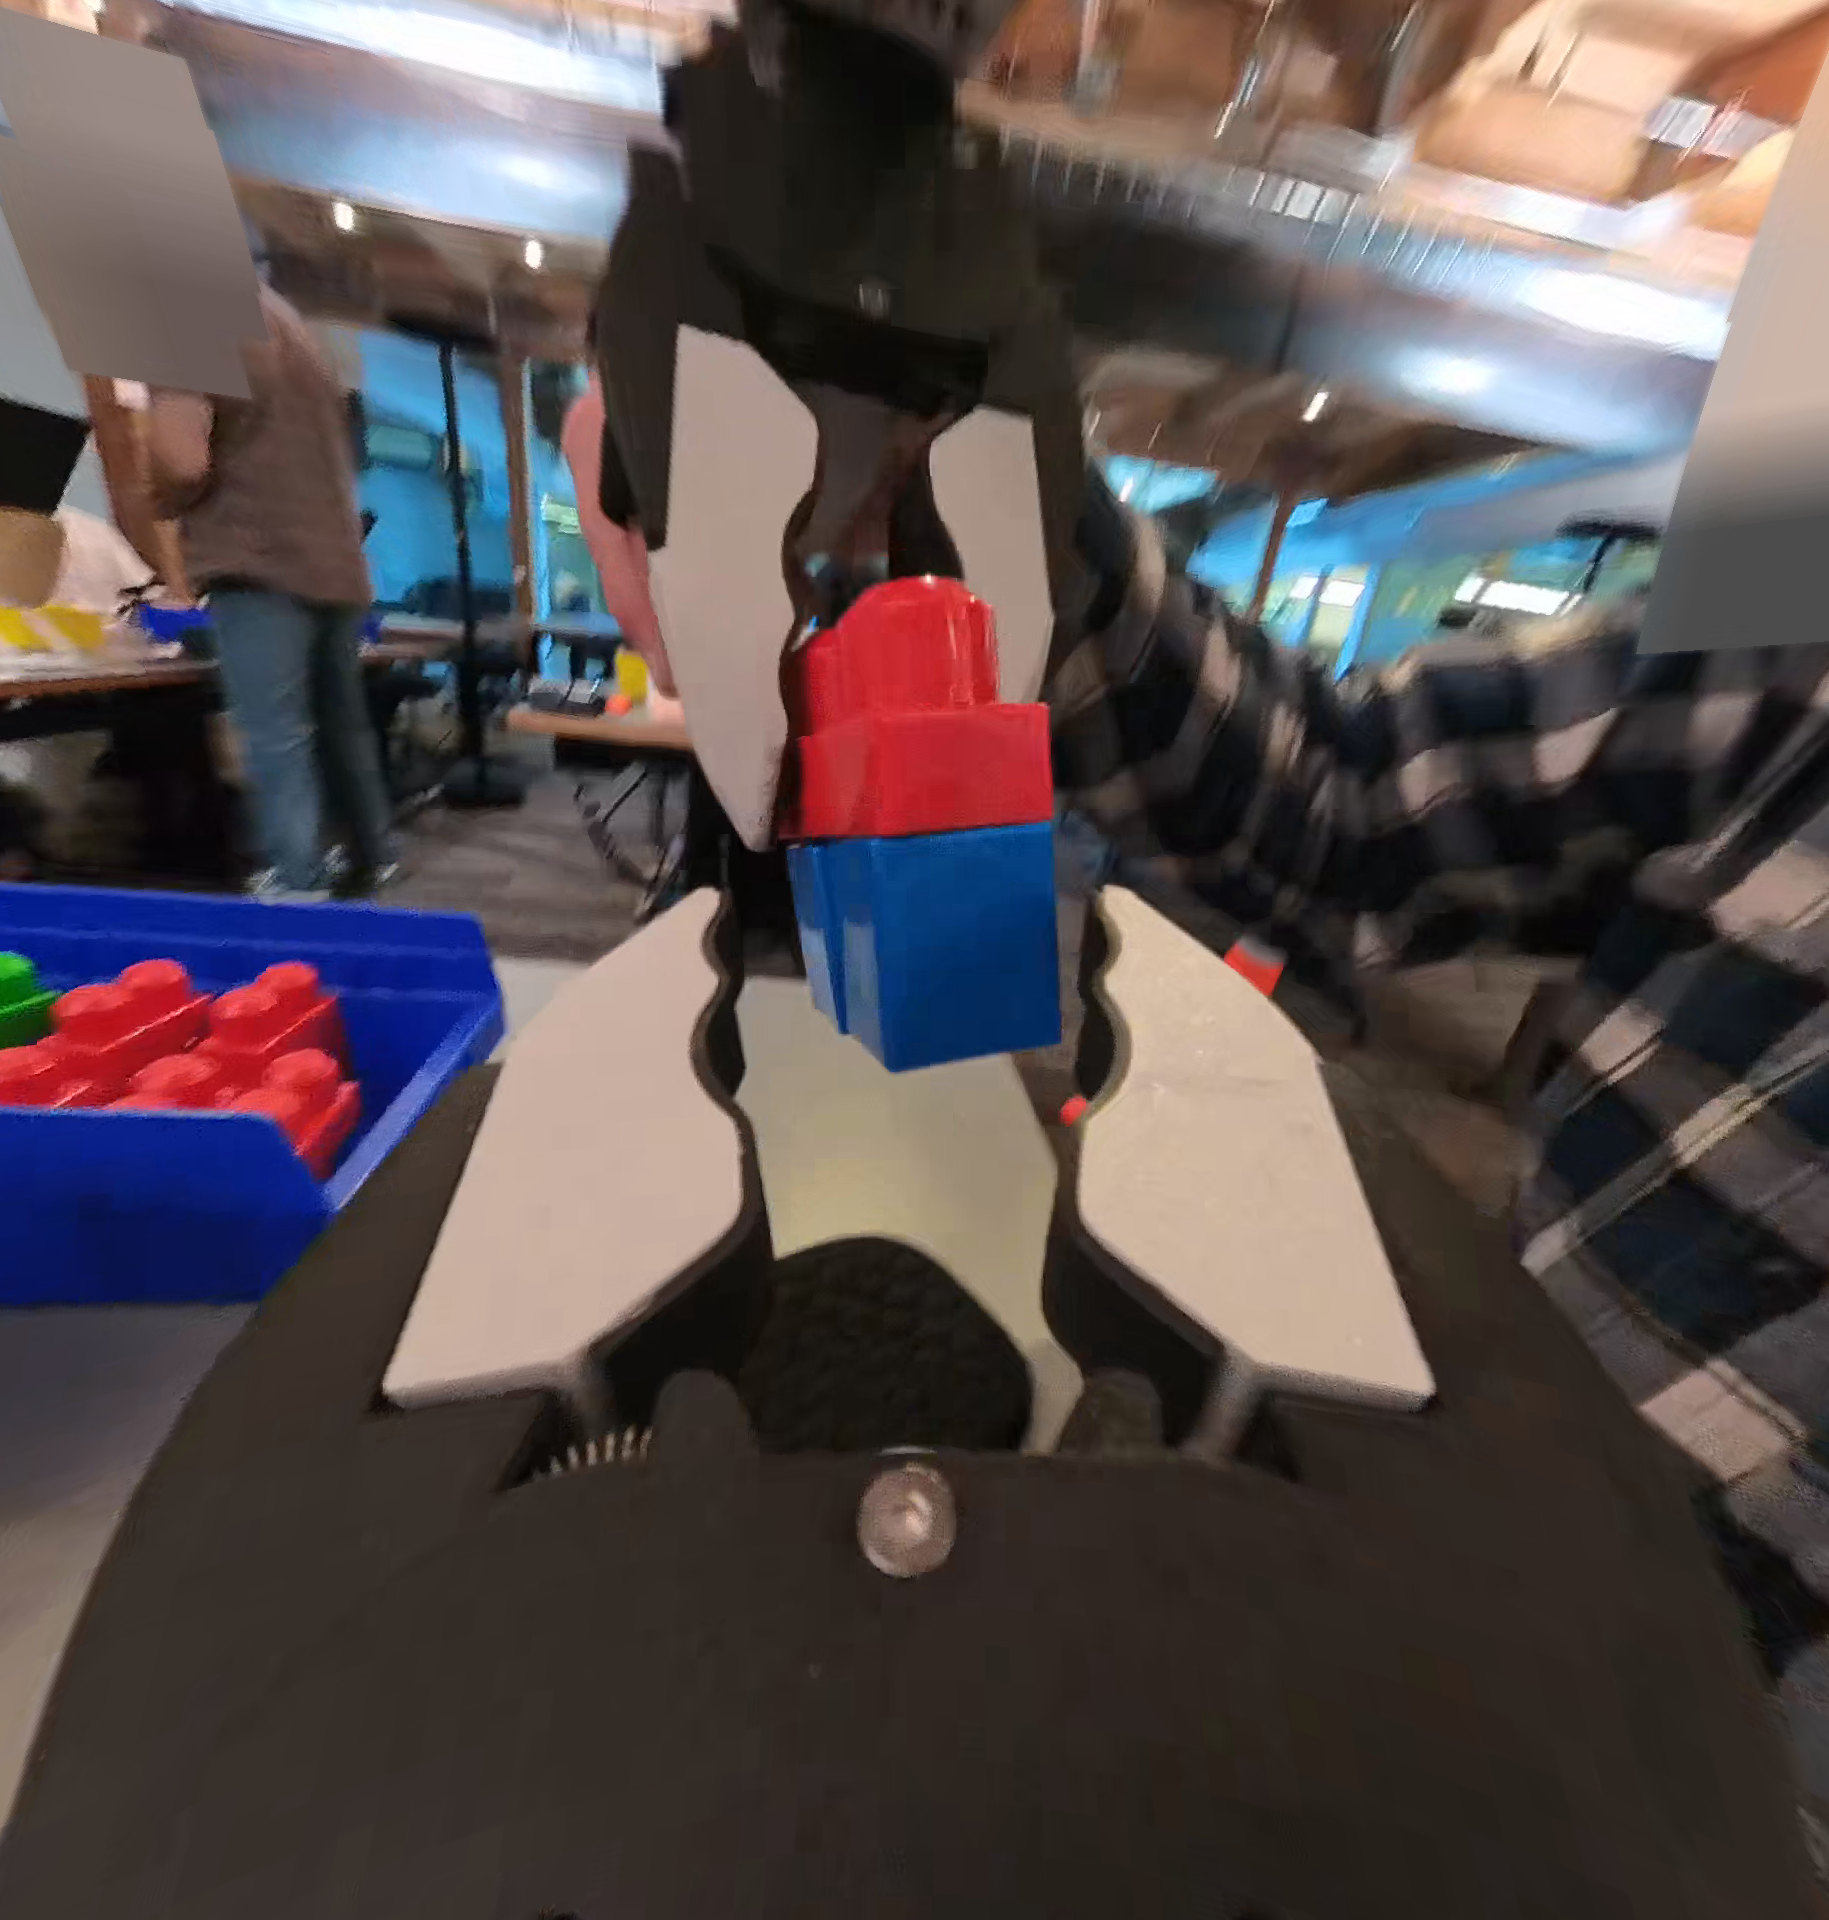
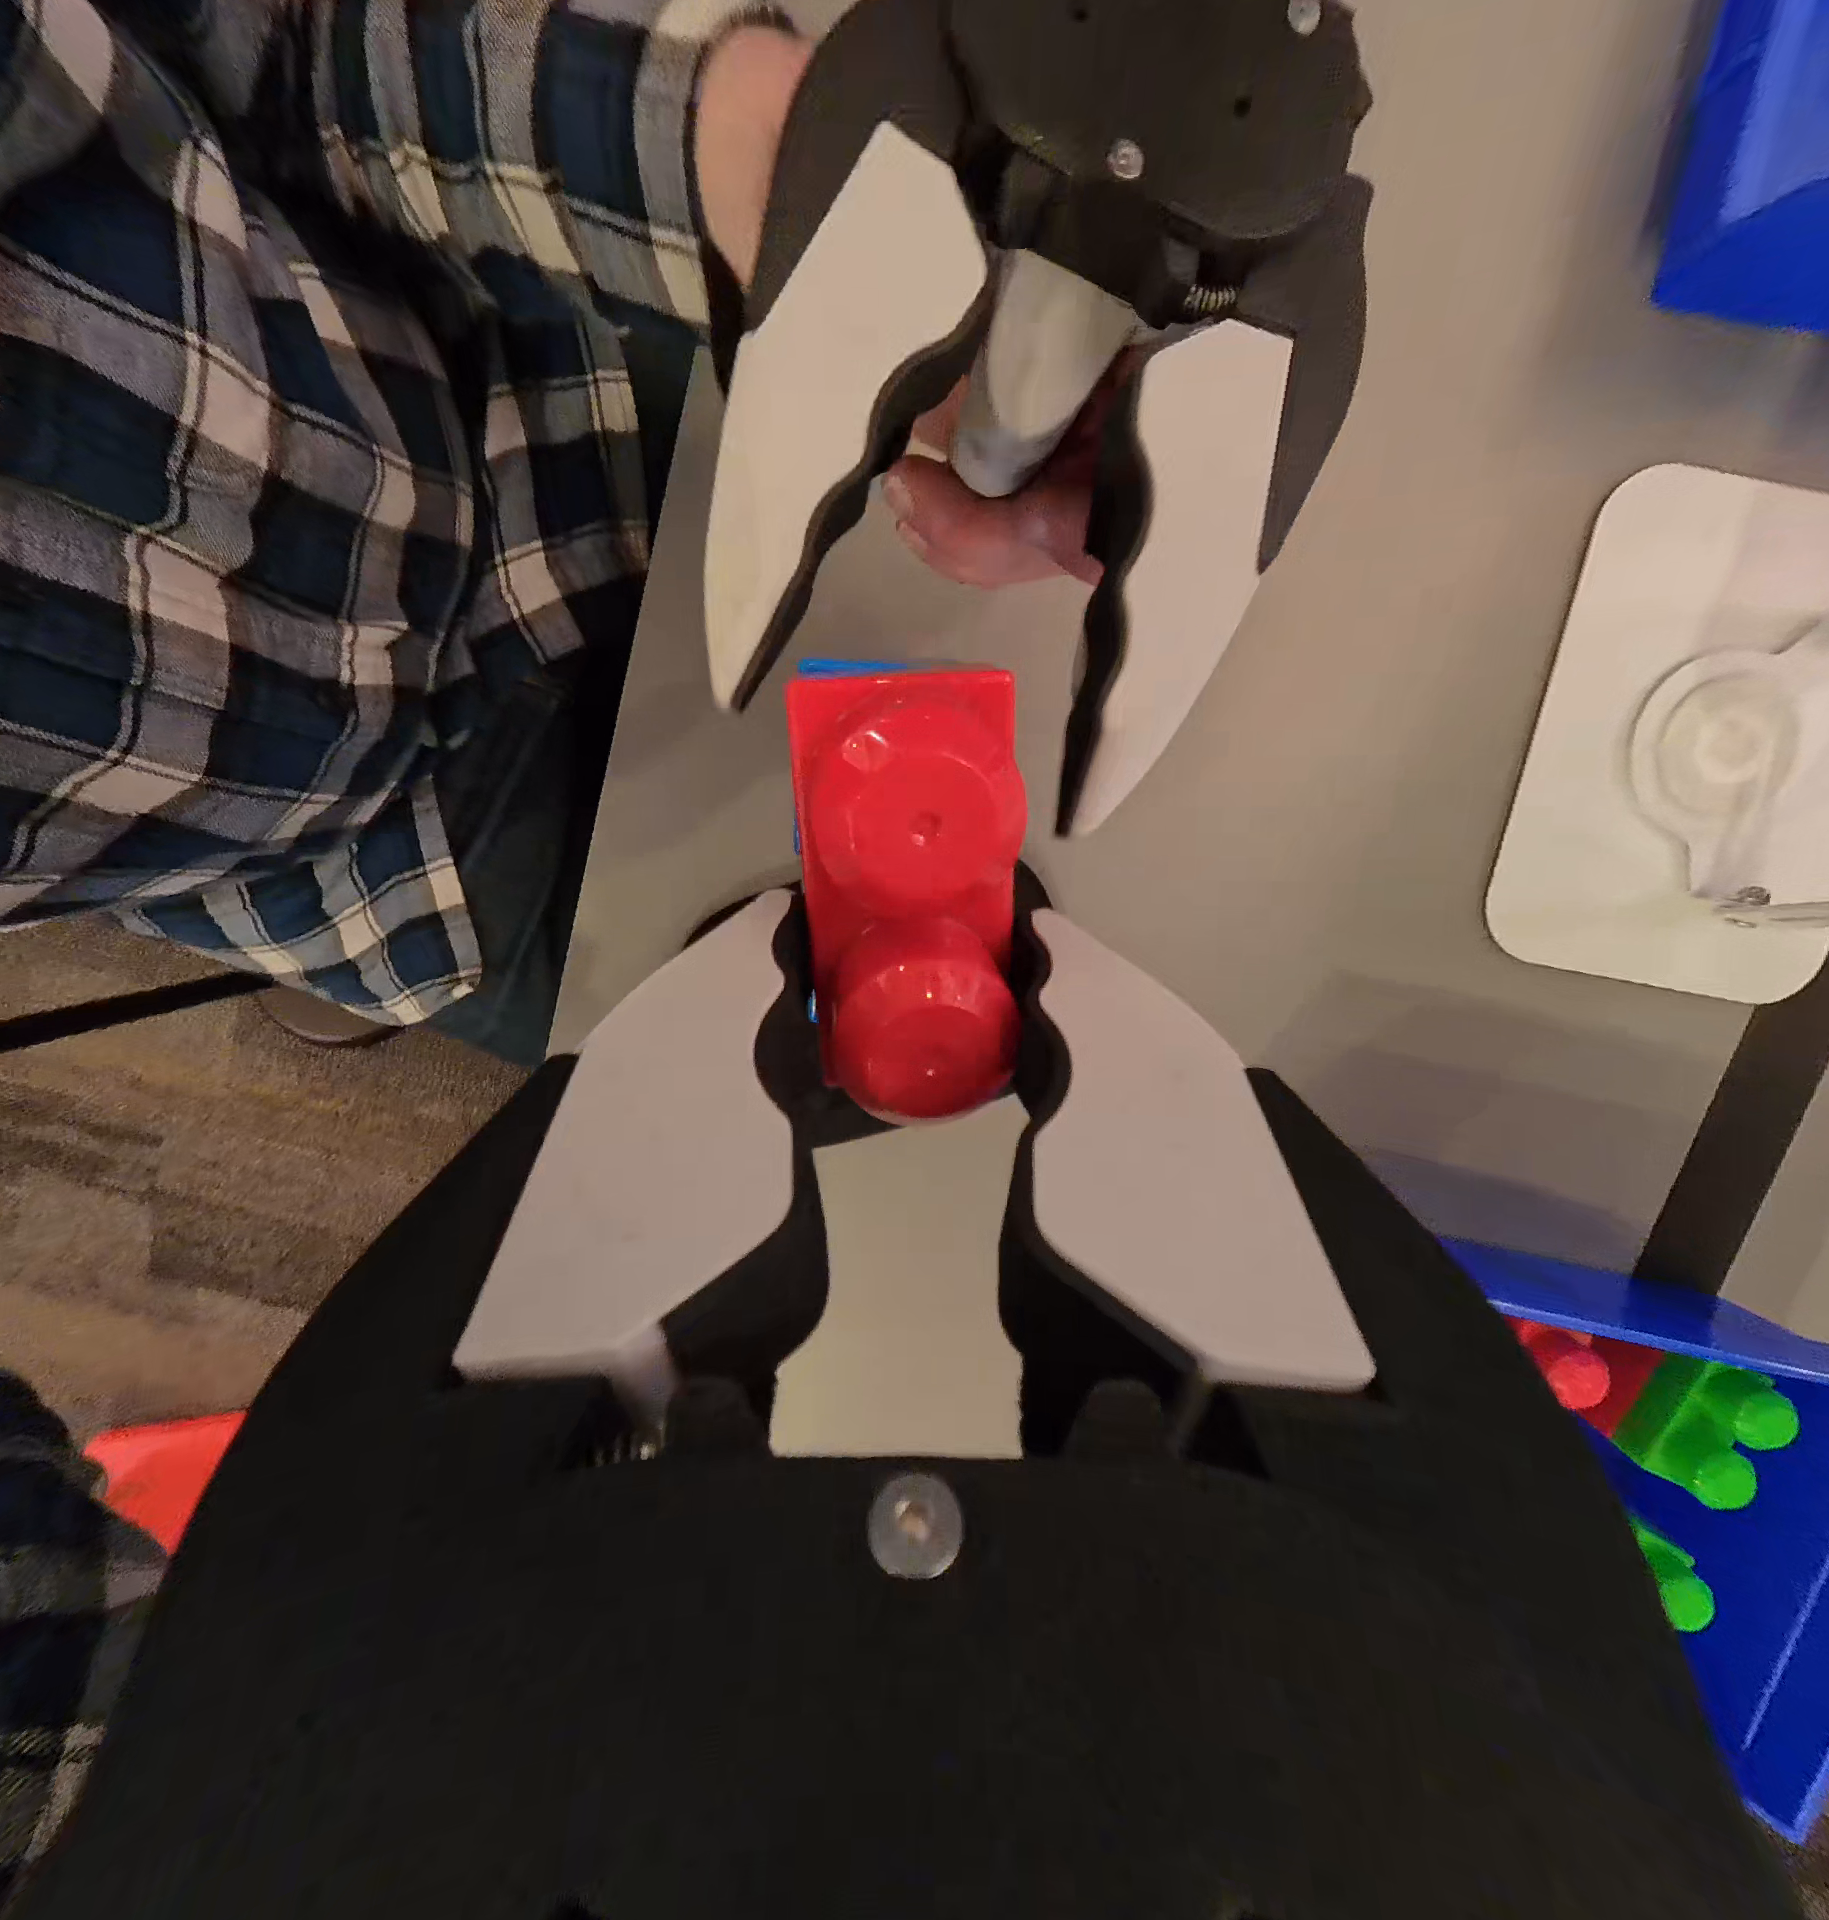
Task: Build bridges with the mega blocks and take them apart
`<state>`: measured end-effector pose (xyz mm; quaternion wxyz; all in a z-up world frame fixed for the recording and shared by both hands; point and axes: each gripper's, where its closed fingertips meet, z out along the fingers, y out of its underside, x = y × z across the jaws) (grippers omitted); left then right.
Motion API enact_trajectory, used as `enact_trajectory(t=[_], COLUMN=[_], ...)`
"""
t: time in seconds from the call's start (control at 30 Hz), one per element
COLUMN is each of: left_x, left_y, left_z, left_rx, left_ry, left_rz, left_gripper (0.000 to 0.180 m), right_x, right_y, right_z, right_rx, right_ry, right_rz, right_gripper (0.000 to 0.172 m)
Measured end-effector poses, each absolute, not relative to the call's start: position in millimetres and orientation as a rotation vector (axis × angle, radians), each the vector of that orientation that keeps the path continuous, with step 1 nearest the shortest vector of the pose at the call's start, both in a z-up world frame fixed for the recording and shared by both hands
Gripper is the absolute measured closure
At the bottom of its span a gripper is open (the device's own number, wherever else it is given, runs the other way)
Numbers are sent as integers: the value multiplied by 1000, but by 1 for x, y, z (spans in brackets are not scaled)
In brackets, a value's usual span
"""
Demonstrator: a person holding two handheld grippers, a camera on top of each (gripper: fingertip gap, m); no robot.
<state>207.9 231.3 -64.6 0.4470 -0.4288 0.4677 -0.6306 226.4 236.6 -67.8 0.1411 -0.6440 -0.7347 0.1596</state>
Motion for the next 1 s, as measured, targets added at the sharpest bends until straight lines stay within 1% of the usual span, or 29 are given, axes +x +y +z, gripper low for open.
enact_trajectory(t=[0.1,0.23,0.27,0.3,0.37,0.4,0.43,0.5,0.57,0.63,0.73,1.0], left_x=[220,222,219,215,205,202,201,205,209,212,215,219], left_y=[223,233,238,242,253,255,255,257,249,246,238,233], left_z=[-75,-78,-75,-71,-59,-56,-54,-53,-47,-43,-39,-32], left_rx=[-1099,-1132,-1138,-1130,-1108,-1095,-1090,-1118,-1084,-1085,-1077,-1078], left_ry=[1264,1171,1112,1053,904,862,849,824,831,815,843,815], left_rz=[-1450,-1418,-1454,-1514,-1614,-1651,-1678,-1675,-1726,-1716,-1682,-1593], left_gripper=[132,139,140,143,145,145,145,145,145,145,145,145], right_x=[223,222,220,218,219,217,214,207,200,197,195,202], right_y=[237,247,254,264,277,277,277,280,279,282,278,274], right_z=[-71,-72,-69,-64,-52,-48,-45,-42,-44,-45,-46,-36], right_rx=[-1896,-1919,-1913,-1881,-1756,-1690,-1631,-1487,-1366,-1297,-1243,-1250], right_ry=[-2151,-2126,-2073,-2008,-1926,-1903,-1869,-1809,-1770,-1716,-1681,-1605], right_rz=[452,362,301,206,-50,-129,-184,-352,-492,-614,-677,-811], right_gripper=[135,134,122,102,78,78,74,58,57,61,66,71])
